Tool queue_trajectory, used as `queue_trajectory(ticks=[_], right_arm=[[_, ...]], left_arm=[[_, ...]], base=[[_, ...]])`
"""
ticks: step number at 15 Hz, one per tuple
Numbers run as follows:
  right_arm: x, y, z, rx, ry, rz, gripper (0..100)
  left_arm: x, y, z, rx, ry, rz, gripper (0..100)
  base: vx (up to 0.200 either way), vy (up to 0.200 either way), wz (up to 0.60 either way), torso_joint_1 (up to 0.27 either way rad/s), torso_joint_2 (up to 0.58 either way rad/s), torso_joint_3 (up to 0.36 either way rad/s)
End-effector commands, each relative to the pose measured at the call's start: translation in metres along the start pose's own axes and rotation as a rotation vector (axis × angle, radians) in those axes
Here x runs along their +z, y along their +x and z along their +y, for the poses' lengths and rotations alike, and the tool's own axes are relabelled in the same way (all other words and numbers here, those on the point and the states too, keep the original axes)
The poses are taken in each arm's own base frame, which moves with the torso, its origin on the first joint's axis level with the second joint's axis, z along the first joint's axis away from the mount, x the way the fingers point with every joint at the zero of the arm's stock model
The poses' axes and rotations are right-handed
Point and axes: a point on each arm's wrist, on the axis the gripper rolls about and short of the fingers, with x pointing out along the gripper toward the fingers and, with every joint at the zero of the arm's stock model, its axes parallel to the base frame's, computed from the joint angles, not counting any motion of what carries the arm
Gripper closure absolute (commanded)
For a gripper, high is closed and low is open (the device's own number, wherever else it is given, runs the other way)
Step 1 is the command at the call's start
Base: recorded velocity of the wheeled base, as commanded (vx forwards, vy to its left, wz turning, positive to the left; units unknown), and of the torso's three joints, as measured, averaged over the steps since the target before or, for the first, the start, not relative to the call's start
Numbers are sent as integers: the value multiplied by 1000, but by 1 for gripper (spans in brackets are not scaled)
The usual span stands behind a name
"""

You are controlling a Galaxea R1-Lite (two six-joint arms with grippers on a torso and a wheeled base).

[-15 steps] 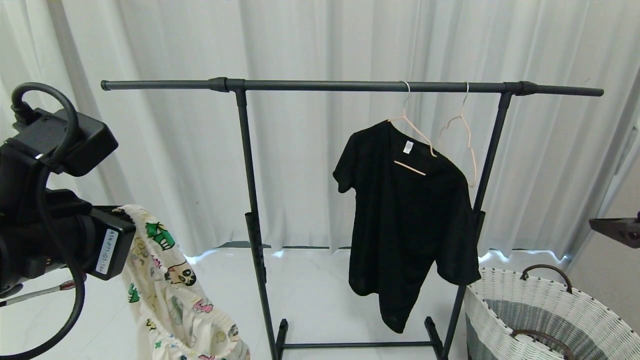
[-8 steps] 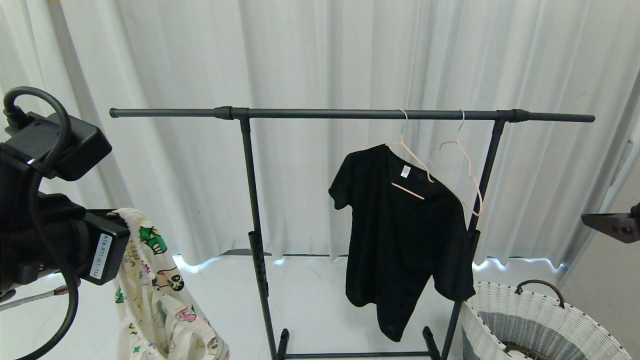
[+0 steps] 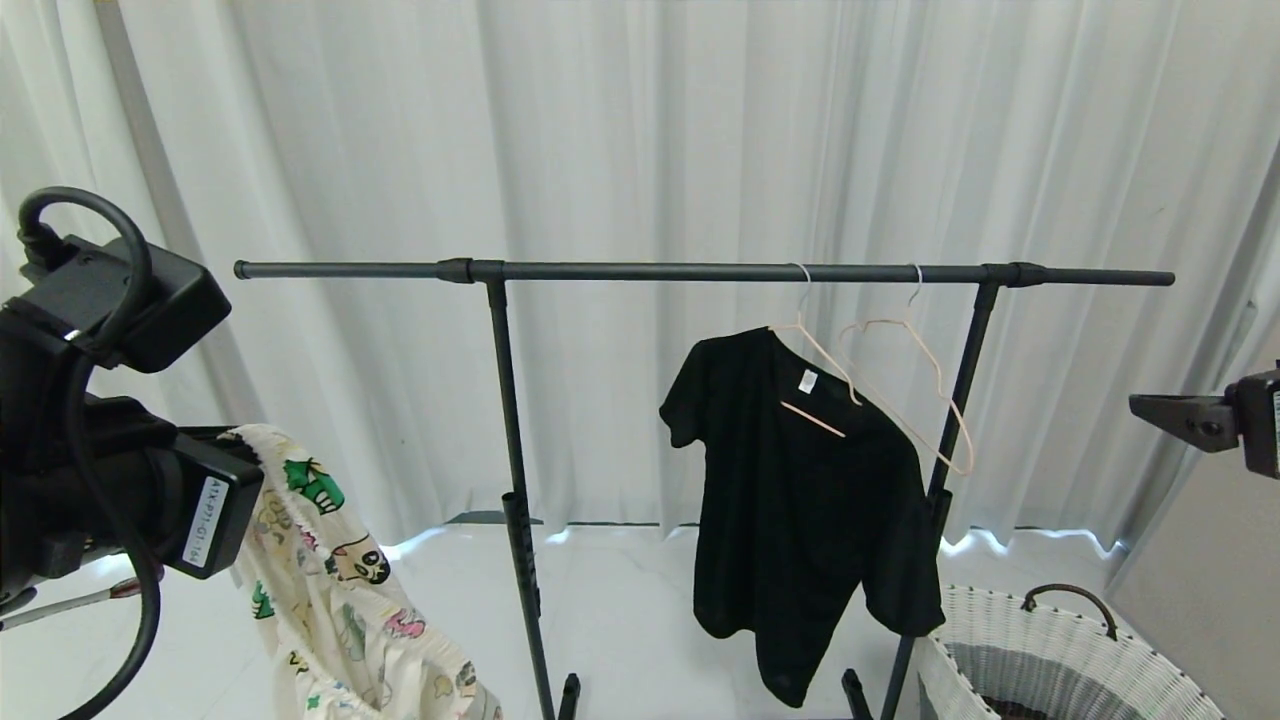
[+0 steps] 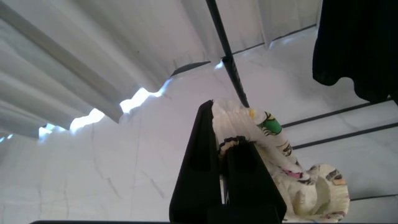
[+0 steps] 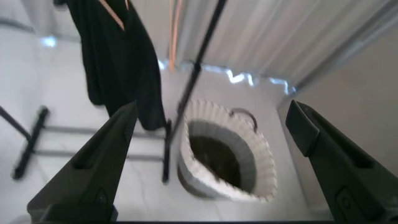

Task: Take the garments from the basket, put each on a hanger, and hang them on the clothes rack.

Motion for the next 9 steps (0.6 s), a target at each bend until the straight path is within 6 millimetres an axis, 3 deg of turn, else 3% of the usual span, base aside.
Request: queue_trajectory(ticks=[1,7,8,9], right_arm=[[-13,10,-1,-10,-12,25,0],[-13,15,-8,38,-1,24,0],[-13,16,-9,34,-3,26,0],[-11,17,-11,33,-2,25,0]], left_arm=[[-2,1,-1,-4,5,8,100],[-7,-4,-3,-13,10,-1,100],[-8,-4,-4,-18,12,-2,100],[-8,-4,-4,-19,13,-3,100]], base=[[0,0,0,0,0,0],[0,0,0,0,0,0],[0,-200,0,2,2,7],[200,0,0,2,7,-2]])
